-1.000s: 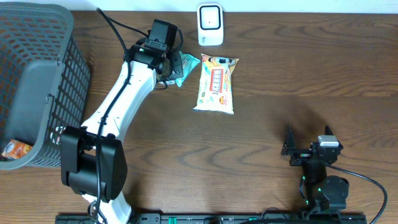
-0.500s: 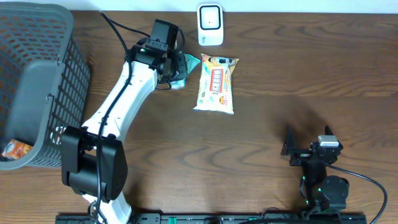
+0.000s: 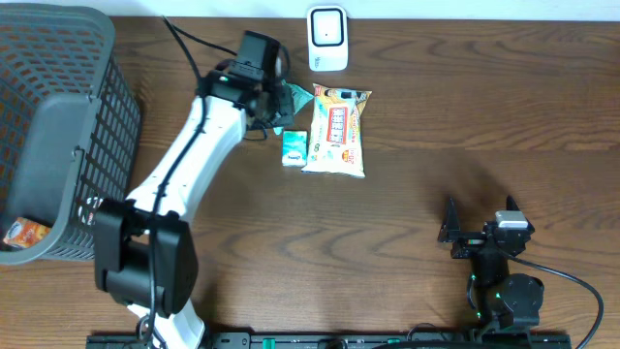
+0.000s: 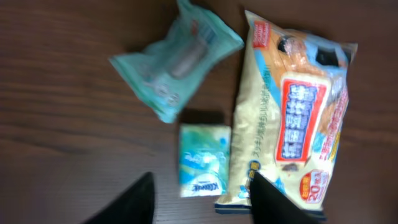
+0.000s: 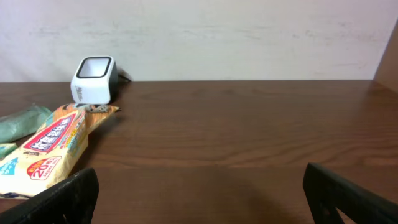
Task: Scan the item barcode
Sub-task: 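Carry the green tissue pack out and place it beside the yellow bag, then reach the left gripper into the basket and grasp the orange tissue box, then carry the orange tissue box out and drop it near the other items, then lower the left gripper into the basket and grasp the dark green Zam-Buk tin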
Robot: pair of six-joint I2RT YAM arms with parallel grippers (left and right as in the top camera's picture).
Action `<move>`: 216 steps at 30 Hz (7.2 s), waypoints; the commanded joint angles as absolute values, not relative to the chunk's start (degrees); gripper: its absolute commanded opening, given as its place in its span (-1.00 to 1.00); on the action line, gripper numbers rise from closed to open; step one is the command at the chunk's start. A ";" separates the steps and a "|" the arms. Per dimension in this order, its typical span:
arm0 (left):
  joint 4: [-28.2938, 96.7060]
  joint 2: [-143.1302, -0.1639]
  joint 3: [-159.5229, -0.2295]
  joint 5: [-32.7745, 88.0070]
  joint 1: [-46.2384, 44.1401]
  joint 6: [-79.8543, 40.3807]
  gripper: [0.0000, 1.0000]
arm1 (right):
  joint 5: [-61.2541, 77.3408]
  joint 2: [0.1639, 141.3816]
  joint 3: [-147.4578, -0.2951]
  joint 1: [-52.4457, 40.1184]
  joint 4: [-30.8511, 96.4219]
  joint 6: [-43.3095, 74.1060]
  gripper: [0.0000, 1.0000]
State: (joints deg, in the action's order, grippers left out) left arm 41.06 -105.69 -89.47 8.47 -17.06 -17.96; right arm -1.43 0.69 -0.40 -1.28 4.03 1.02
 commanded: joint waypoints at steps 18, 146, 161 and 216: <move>54.87 -88.62 -93.10 -11.38 36.67 -13.96 0.20 | -1.37 0.32 -0.32 -1.50 4.27 1.65 0.99; 35.09 -88.42 -87.29 5.82 -2.00 -10.02 0.34 | -1.37 0.32 -0.32 -1.50 4.25 1.65 0.98; 38.52 -80.60 -87.13 -10.11 36.16 -9.50 0.59 | -1.37 0.32 -0.32 -1.50 4.25 1.65 0.99; 43.97 -105.27 -70.17 7.88 42.28 -26.65 0.96 | -1.37 0.32 -0.32 -1.50 4.25 1.65 0.99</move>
